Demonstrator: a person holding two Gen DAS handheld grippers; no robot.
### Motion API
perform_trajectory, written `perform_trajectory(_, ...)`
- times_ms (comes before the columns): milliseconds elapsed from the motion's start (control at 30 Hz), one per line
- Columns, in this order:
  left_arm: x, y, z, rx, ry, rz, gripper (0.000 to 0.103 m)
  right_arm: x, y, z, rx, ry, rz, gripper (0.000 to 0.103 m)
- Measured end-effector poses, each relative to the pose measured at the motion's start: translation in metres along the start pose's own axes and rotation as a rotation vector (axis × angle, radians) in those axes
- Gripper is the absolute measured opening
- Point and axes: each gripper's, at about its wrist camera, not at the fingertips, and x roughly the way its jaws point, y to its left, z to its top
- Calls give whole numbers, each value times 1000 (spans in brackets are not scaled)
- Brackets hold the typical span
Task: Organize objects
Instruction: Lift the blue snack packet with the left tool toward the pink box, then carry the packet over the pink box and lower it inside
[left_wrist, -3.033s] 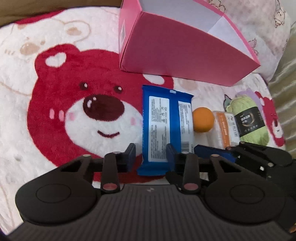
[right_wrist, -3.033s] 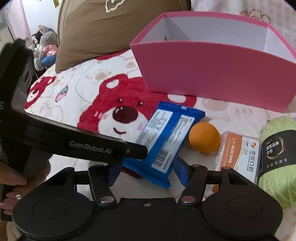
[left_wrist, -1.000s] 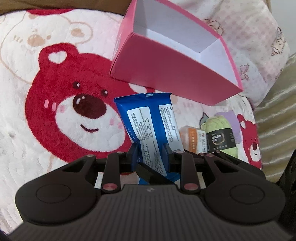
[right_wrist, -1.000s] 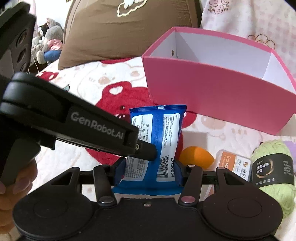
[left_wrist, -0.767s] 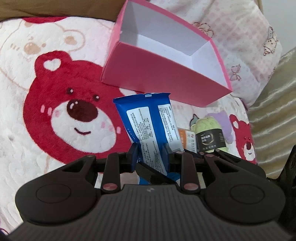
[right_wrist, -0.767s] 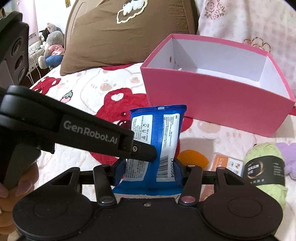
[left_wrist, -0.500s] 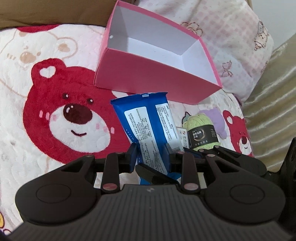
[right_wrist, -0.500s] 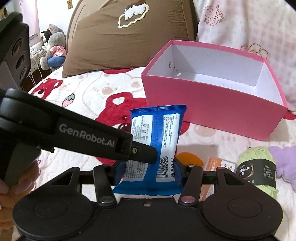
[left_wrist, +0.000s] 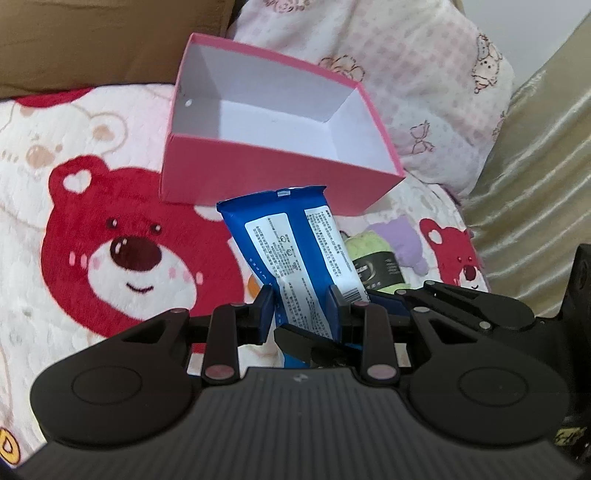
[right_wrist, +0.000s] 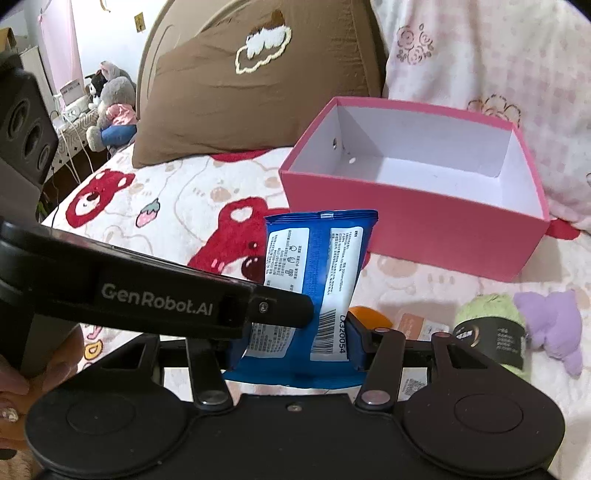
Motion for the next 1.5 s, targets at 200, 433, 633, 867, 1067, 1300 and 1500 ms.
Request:
perform_trajectory(200,-7,-12,10,25,-15,2,27,-12,-8,8,25,-30,17,58)
perform_trajectory(433,-18,-28,23,36,-21,-5,29,-27,-12,21,29,-53,14,58)
perform_trajectory(633,-17,-49,35,81,-5,33,29,-39,-23,32,50,-53,27,58)
perform_trajectory(867,-5,-62,68,98,19,24,29,-38,-41,50,62,-54,29,58)
perform_trajectory(1067,7,-69,99,120,8,0,29,-38,-62,75,67,-68,12,58)
perform_trajectory(1300,31,-66,136,133,-11,-17,29,-27,-86,101,102,-90,-19,58)
perform_trajectory(1500,74,-61,153,93,0,-8,29,-2,-109,116,138,-71,-58,58)
